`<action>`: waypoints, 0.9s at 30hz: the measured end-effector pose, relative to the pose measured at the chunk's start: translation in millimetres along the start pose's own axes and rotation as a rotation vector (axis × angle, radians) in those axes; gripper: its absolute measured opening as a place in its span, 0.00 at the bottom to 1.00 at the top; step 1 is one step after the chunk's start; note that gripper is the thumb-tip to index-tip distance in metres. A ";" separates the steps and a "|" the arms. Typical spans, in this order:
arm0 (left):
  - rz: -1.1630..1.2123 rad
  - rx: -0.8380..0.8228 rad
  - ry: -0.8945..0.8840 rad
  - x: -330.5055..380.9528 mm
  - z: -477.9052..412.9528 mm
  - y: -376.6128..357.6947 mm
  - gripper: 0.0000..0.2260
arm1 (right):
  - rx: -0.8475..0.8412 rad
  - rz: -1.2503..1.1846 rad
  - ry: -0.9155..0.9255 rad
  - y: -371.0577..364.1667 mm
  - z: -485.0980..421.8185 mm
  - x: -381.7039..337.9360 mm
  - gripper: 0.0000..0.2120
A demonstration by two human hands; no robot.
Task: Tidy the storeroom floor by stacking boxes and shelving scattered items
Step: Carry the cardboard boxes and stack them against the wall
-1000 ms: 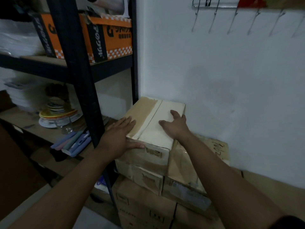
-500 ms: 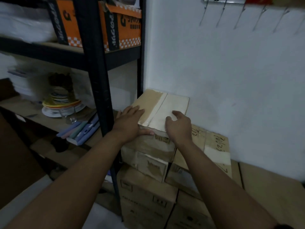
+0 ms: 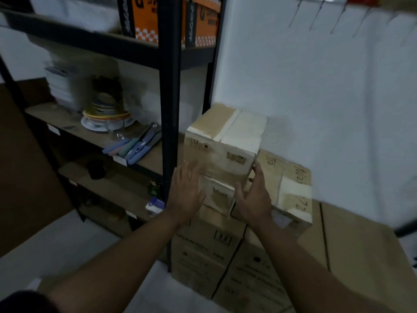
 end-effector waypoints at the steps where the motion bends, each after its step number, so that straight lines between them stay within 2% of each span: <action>1: 0.050 -0.040 0.029 -5.6 15.9 -9.7 0.28 | -0.011 0.051 -0.012 -3.8 9.6 1.5 0.35; 4: 0.243 -0.189 0.147 -25.9 61.0 -33.2 0.23 | -0.088 0.290 0.008 -21.7 35.2 12.0 0.29; 9: 0.331 -0.311 0.167 -51.5 125.1 -50.6 0.04 | -0.481 0.567 -0.060 -45.1 67.6 27.8 0.09; 10: 0.342 -0.317 0.194 -56.9 138.1 -51.9 0.01 | -0.558 0.635 -0.048 -50.4 74.2 30.6 0.08; 13: 0.482 -0.379 0.308 -60.4 180.5 -44.9 0.02 | -0.796 0.842 -0.002 -66.1 92.8 38.9 0.09; 15: 0.482 -0.467 0.371 -63.0 214.6 -41.0 0.03 | -0.927 0.933 0.078 -73.0 101.1 42.3 0.08; 19: 0.434 -0.608 0.534 -69.8 288.0 -36.7 0.04 | -1.199 0.932 0.055 -78.3 118.9 53.1 0.09; 24: 0.356 -0.593 0.737 -53.6 369.7 -27.5 0.03 | -1.365 0.928 0.108 -68.9 155.9 63.5 0.16; 27: 0.325 -0.583 0.865 -42.5 406.8 -22.7 0.04 | -1.291 0.982 0.112 -62.4 178.9 76.8 0.15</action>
Point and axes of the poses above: each hand's wrist, its own z-axis away from the middle knuckle, its own y-axis out of the back of the hand, x = y × z, the point moved 3 cm from there along -z, towards the middle knuckle, and after that the axes turned 9 degrees about -x, right-handed, at the moved point
